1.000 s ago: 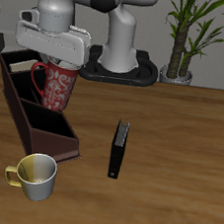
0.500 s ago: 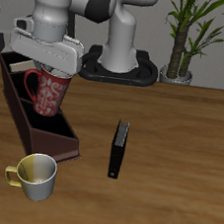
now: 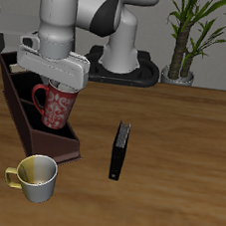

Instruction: Place the yellow book into the right desk caddy's right compartment and place the red mug into the right desk caddy's left compartment

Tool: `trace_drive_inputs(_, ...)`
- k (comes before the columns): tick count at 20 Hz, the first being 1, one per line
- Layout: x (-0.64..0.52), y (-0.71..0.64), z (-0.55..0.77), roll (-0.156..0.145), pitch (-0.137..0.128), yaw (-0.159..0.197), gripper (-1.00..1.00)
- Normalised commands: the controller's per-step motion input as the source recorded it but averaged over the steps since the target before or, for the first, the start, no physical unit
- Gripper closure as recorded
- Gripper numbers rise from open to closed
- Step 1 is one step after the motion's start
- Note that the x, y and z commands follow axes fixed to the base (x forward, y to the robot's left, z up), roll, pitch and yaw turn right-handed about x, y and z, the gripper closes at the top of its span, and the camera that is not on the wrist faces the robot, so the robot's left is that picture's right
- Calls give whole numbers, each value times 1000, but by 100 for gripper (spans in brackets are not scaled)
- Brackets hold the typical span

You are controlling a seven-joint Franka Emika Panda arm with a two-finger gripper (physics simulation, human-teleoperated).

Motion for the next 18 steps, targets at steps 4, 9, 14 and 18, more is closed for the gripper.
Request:
trace_drive_inputs(4,80,61,-276,-2,36,-15,100)
trace_drive_inputs(9,61,-34,-281,-4,39,-11,100)
trace_drive_inputs(14,-10,-56,-227,-17,35,-11,100)
trace_drive_inputs(18,45,-227,-311,-42,69,-36,100)
